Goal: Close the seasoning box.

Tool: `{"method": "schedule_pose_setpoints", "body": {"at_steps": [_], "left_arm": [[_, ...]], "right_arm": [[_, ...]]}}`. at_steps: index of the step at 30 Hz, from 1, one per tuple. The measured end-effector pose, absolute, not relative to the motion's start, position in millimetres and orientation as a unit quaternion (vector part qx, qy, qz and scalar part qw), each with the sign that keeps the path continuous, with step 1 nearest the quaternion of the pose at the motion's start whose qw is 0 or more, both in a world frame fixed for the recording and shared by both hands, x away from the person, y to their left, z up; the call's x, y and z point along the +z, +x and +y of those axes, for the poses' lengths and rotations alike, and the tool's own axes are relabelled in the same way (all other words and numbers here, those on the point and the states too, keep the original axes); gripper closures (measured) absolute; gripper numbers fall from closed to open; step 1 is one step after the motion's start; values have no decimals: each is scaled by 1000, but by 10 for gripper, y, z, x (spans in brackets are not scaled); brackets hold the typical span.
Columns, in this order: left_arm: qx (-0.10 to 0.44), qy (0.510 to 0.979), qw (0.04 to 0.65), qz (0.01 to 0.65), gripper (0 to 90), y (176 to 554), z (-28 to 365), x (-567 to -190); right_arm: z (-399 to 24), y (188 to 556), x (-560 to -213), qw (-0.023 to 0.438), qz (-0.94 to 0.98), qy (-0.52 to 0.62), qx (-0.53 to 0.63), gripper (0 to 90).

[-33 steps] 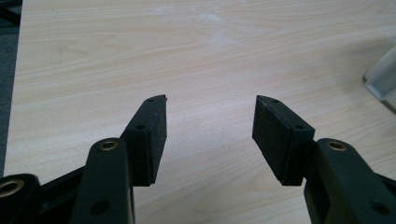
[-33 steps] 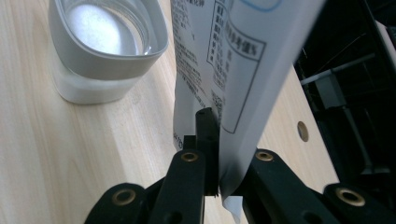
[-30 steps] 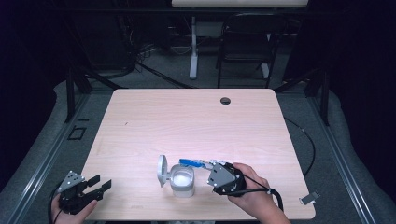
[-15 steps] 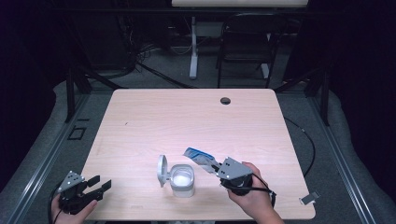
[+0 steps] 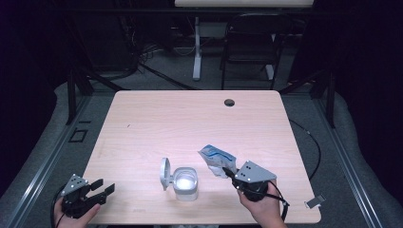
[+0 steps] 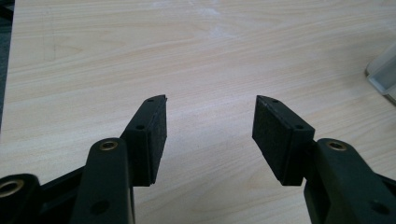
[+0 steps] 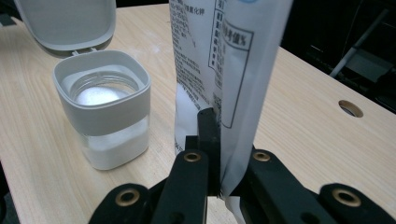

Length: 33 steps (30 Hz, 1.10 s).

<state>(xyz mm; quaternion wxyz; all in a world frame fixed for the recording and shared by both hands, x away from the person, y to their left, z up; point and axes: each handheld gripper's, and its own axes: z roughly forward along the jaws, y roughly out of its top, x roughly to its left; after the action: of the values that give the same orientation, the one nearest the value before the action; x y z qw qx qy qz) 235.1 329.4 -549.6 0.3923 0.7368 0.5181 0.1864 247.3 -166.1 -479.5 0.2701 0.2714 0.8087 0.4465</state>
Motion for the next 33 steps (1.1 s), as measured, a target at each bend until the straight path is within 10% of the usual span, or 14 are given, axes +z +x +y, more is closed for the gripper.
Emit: {"method": "schedule_pose_setpoints", "body": {"at_steps": [33], "left_arm": [[186, 746, 385, 511, 455, 2356, 3206, -5526]], "right_arm": [[-2449, 2436, -5108, 308, 727, 402, 464, 899]]}}
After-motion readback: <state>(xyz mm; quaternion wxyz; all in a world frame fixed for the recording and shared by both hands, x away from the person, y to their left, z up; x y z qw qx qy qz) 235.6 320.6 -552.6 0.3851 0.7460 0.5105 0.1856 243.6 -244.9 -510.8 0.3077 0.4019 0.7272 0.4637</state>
